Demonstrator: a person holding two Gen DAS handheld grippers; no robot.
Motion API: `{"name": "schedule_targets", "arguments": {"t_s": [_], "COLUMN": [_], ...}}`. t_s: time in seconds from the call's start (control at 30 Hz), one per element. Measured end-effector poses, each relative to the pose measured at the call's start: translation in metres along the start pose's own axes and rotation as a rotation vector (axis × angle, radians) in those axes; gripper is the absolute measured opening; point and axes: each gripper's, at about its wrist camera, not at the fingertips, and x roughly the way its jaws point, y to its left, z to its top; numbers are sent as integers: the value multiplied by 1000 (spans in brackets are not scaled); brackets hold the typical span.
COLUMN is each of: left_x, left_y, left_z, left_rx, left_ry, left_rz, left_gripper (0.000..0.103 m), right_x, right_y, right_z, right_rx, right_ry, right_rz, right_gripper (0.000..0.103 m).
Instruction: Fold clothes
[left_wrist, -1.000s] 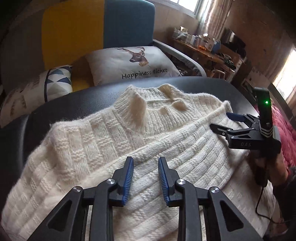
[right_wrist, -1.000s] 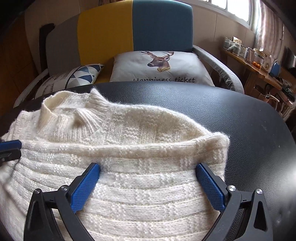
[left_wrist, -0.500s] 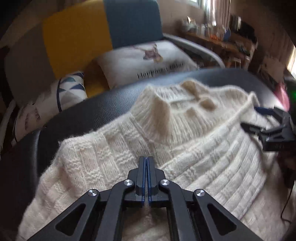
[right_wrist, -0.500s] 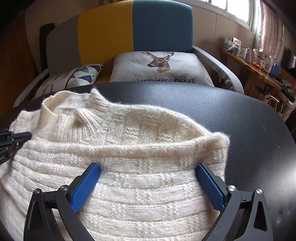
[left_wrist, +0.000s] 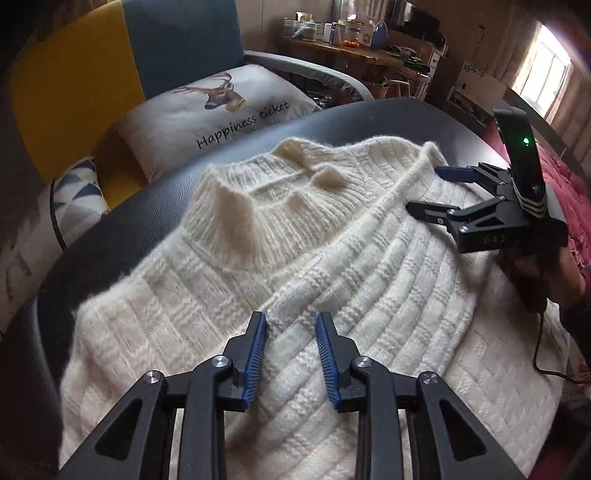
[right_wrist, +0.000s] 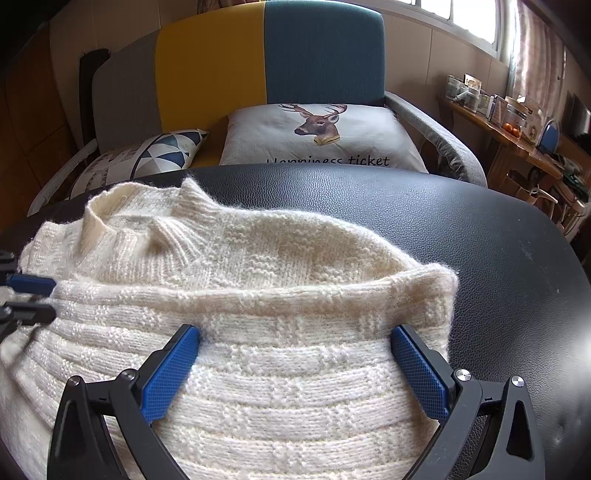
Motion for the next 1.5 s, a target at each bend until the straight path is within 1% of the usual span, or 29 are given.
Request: {"name": "schedule_targets", "arguments": {"t_s": [0.03, 0.07, 0.13, 0.23, 0.3, 0.33, 0.4, 0.47, 0.53, 0.57, 0.67, 0.77, 0.8, 0.87, 0.93, 0.97, 1.0, 1.07, 1.1, 1.13, 1.17, 1.2, 1.23, 1.27, 1.3, 1.37, 1.43, 1.5], "left_x": [1, 1, 0, 7, 9, 7, -4, -16, -38, -47, -68, -74, -73, -64, -57, -54, -51, -50, -49, -48, -49, -49, -50, -52, -55, -61, -61, -55], "left_y": [-1, -2, -9, -11, -11, -9, 1, 9, 10, 11, 14, 15, 16, 20, 25, 29, 33, 39, 42, 44, 46, 47, 48, 48, 48, 45, 41, 36], "left_z": [1, 0, -5, -13, -9, -8, -9, -11, -21, -27, -53, -88, -99, -119, -134, -140, -146, -155, -156, -156, -155, -153, -151, -148, -146, -142, -141, -145], "left_rx": [5, -1, -22, -121, -170, -203, -286, -362, -397, -417, -540, -679, -727, -835, -931, -985, -1042, -1121, -1152, -1168, -1174, -1179, -1177, -1162, -1147, -1116, -1096, -1075], "left_ry": [-3, -26, -76, -124, -134, -137, -148, -164, -210, -218, -236, -237, -230, -219, -226, -235, -244, -267, -284, -297, -312, -327, -342, -357, -371, -397, -377, -350], "left_rz": [16, 53, 137, 222, 256, 249, 196, 144, 105, 65, -139, -266, -312, -397, -444, -461, -470, -466, -462, -448, -425, -403, -378, -350, -321, -251, -179, -148], "left_gripper": [11, 4, 4, 5, 5, 5, 7, 8, 16, 16, 18, 18, 19, 20, 22, 22, 23, 24, 25, 25, 25, 25, 20, 12, 5, 5, 4, 4], "right_x": [0, 0, 0, 1, 1, 1, 0, -12, -28, -37, -61, -75, -76, -73, -67, -63, -61, -60, -60, -60, -60, -60, -60, -60, -59, -55, -58, -62], "right_y": [0, 0, 2, 5, 6, 7, 5, 3, 0, -2, 1, 7, 4, -5, -16, -19, -22, -25, -26, -23, -20, -17, -14, -10, -5, 6, 13, 26], "right_z": [0, 0, 0, 0, 1, 1, 4, 3, -2, -5, -27, -54, -62, -77, -85, -87, -88, -86, -83, -78, -74, -69, -65, -61, -59, -60, -66, -68], "right_rx": [0, -2, -8, -17, -20, -20, -12, 8, 30, 43, 95, 150, 218, 416, 586, 644, 681, 724, 726, 700, 674, 648, 622, 594, 559, 490, 397, 273], "right_ry": [0, -1, -2, 3, 5, 7, 25, 32, 23, 20, 28, 51, 61, 58, 29, 23, 14, -16, -28, -31, -33, -35, -37, -37, -31, -16, -25, -16], "right_rz": [0, -2, -10, -25, -31, -31, -11, 45, 117, 158, 332, 458, 543, 717, 816, 827, 818, 791, 763, 719, 675, 632, 588, 547, 516, 474, 439, 371], "right_gripper": [103, 103, 103, 103, 103, 103, 103, 103, 103, 103, 103, 103, 103, 103, 103, 103, 103, 103, 103, 103, 102, 96, 86, 84, 83, 83, 84, 84]}}
